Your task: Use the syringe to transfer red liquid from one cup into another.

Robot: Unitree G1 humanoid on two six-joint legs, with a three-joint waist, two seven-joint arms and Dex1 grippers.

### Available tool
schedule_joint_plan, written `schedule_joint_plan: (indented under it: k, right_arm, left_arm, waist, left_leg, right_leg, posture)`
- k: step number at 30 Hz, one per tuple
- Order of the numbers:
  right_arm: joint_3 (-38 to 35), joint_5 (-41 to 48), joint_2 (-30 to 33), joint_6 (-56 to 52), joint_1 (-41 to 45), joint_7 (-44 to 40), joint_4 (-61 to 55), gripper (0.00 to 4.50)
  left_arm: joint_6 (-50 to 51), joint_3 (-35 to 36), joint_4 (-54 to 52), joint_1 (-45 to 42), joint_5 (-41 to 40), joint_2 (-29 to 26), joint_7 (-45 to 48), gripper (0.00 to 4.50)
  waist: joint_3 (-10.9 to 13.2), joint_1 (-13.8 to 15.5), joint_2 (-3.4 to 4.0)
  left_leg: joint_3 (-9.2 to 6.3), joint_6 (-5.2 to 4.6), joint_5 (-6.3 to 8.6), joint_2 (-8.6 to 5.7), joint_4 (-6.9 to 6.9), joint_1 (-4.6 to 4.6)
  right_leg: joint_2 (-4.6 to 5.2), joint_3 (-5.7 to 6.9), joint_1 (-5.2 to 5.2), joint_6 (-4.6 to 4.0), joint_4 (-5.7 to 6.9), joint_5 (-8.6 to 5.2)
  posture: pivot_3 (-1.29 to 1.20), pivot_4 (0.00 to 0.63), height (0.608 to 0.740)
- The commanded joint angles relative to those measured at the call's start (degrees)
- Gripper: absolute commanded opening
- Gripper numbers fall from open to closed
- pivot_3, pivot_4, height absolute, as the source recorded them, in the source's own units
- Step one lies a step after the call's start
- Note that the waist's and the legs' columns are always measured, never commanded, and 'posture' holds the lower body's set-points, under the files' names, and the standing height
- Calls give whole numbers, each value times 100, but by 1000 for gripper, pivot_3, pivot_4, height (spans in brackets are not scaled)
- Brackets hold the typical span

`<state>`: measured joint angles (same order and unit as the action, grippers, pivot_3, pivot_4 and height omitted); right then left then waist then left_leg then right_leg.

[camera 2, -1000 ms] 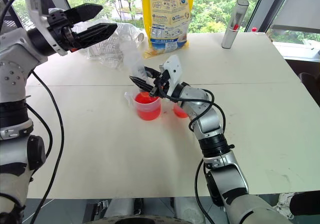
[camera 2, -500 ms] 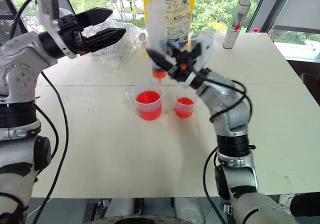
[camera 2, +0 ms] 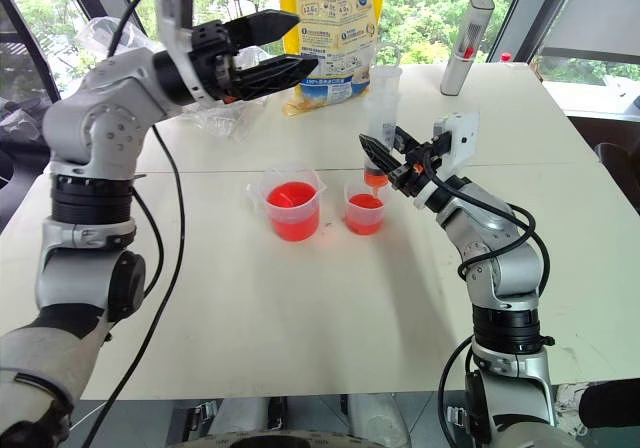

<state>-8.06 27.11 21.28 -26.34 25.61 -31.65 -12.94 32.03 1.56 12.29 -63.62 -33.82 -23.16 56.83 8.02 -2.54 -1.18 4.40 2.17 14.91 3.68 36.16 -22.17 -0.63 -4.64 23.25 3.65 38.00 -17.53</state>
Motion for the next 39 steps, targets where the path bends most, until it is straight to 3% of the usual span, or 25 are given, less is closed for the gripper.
schedule_joint_plan:
  k: [1, 16, 19, 26, 39]
  right_arm:
    - [-15, -68, -6, 268, 29, 34, -78, 1365]
    - [141, -151, -36, 368, -194, 179, -301, 1365]
    - [165, -150, -39, 349, -201, 207, -349, 1365]
    - [215, -133, -29, 329, -212, 238, -422, 1365]
    - [167, -62, 34, 250, -31, 268, -524, 1365]
  left_arm:
    - [-232, -84, 69, -267, 151, 153, 39, 4440]
    - [-995, -244, 2268, -1304, 786, 1288, 218, 4440]
    - [-1066, -225, 2601, -1387, 876, 1389, 279, 3619]
    - [-1103, -197, 2860, -1462, 998, 1500, 415, 80]
    - [-904, -452, 2499, -1175, 1123, 1440, 868, 29]
  waist:
    - [0, 4, 0]
    - [0, -3, -1]
    - [0, -2, -1]
    - [1, 6, -1]
    - [1, -1, -1]
  left_leg:
    - [0, 0, 0, 0, 0, 0]
    - [1, 0, 0, -4, -1, -4]
    - [1, 0, 0, -4, -2, -5]
    - [1, -1, 0, -4, -1, -8]
    - [0, 0, 0, -3, -1, -8]
  right_leg:
    - [0, 0, 0, 0, 0, 0]
    - [-6, 2, 2, 1, -5, 0]
    - [-8, 4, 2, 0, -5, 0]
    - [-8, 5, 2, 1, -6, 0]
    - [-10, 5, 2, 1, -6, 0]
  posture:
    - [0, 150, 740]
    - [0, 150, 740]
    - [0, 150, 740]
    - [0, 150, 740]
    - [0, 150, 740]
